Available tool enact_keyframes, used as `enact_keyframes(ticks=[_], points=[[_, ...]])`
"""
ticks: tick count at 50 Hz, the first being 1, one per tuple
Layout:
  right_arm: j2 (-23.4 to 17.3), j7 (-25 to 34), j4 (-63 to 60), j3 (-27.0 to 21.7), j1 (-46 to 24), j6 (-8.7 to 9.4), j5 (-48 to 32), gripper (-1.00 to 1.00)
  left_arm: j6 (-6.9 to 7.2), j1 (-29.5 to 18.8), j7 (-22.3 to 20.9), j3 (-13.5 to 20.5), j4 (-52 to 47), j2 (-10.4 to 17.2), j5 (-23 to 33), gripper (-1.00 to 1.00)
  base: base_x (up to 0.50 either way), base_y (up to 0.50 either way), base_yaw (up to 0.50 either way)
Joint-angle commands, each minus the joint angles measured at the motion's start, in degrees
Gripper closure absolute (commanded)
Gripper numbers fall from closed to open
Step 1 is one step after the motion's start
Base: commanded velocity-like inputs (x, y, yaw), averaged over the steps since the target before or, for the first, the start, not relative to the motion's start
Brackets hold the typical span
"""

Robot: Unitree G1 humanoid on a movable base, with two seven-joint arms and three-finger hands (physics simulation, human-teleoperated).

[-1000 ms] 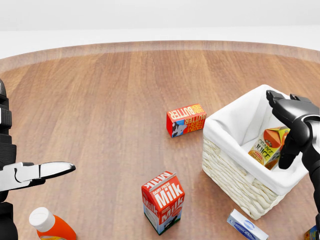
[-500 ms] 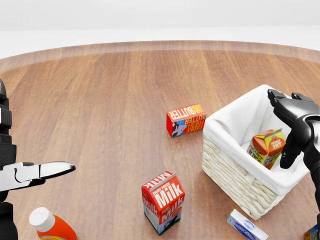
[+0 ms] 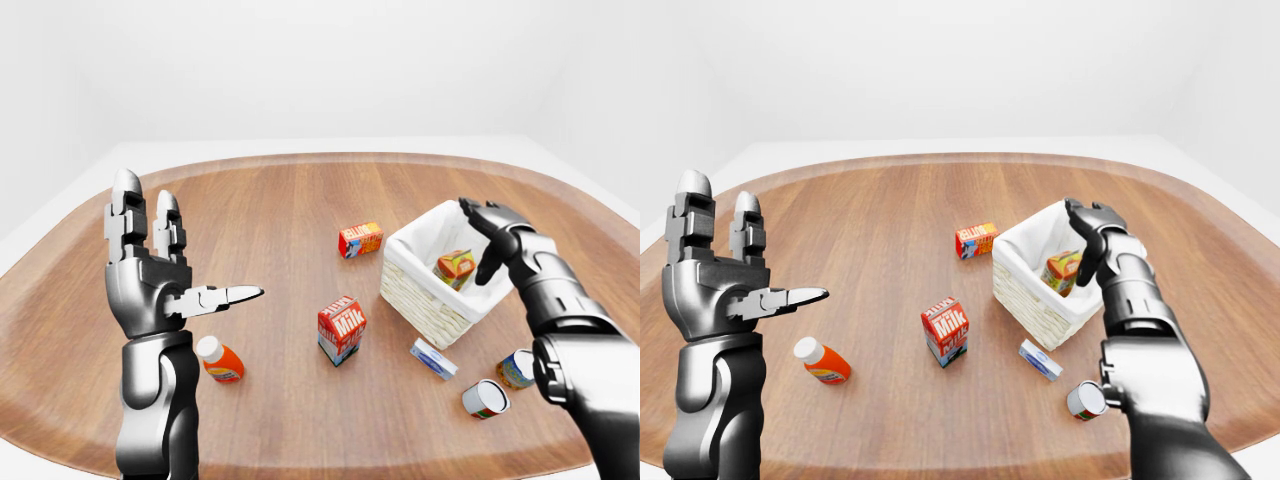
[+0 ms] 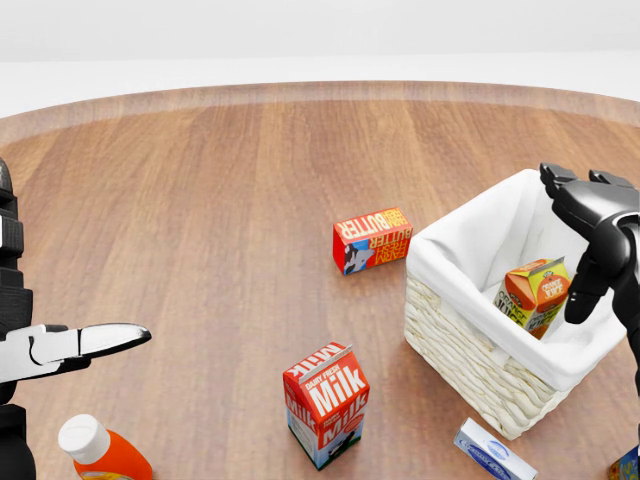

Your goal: Pick up the orange juice, and put it in the basket.

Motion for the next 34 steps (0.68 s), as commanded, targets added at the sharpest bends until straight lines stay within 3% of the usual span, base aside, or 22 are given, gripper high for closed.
enact_keyframes(ticks=[1,34], points=[[-0.4,1.5,-1.4,-0.4,-0.7,0.43,-0.3,-1.00,0.00,0.0,0.0,0.0,0.0,0.0,0.0,-1.00,0.00,0.00,0.00],[-2.6,5.2,-4.8,-1.8,-3.3,1.63,-0.5,-1.00,0.00,0.0,0.0,0.0,0.0,0.0,0.0,-1.00,0.00,0.00,0.00]])
